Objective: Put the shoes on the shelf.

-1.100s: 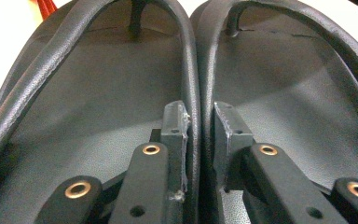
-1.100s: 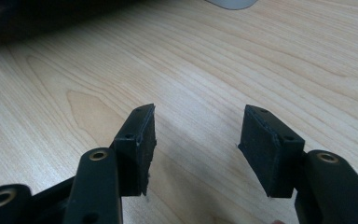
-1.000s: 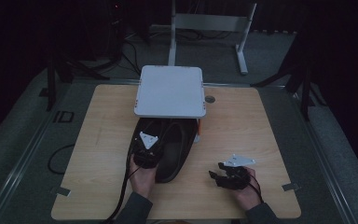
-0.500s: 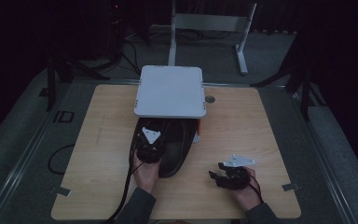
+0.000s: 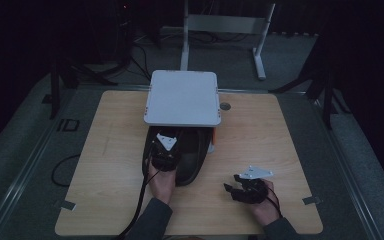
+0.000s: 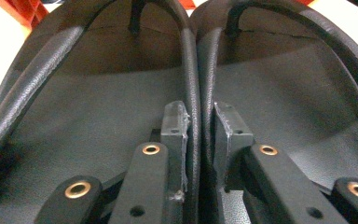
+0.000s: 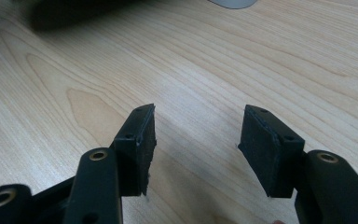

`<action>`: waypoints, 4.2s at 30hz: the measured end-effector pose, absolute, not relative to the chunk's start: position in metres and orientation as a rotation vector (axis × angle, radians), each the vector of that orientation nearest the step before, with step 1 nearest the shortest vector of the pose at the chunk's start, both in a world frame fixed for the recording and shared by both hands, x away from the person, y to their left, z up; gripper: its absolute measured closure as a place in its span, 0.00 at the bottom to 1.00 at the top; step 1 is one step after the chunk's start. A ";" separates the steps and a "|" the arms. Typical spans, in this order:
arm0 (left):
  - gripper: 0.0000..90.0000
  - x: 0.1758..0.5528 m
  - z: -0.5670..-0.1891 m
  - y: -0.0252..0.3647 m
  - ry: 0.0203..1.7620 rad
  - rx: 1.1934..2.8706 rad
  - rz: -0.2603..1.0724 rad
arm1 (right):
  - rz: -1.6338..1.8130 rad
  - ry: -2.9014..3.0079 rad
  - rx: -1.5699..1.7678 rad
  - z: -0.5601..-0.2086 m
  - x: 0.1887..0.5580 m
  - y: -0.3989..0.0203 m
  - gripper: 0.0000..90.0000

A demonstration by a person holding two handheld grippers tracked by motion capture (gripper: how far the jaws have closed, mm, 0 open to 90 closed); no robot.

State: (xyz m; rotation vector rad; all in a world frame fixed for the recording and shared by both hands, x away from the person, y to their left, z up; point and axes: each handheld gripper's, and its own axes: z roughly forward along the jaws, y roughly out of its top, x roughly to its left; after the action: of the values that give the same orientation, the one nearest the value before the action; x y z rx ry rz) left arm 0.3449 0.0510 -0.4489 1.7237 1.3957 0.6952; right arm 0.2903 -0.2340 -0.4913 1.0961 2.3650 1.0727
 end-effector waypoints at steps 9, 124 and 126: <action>0.84 0.355 -0.448 0.043 1.417 1.700 0.717 | 1.072 2.369 1.094 -0.491 0.290 -0.234 0.50; 0.47 0.388 -0.431 0.040 1.399 1.659 0.732 | 1.064 2.387 1.092 -0.493 0.290 -0.232 0.49; 0.47 0.383 -0.429 0.045 1.382 1.659 0.720 | 1.065 2.386 1.094 -0.493 0.290 -0.232 0.49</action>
State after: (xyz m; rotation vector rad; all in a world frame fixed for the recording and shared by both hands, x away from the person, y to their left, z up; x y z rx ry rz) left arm 0.3830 0.0446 -0.4292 1.6591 1.3825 0.7201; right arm 0.2903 -0.2325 -0.4932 1.0943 2.3856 1.0654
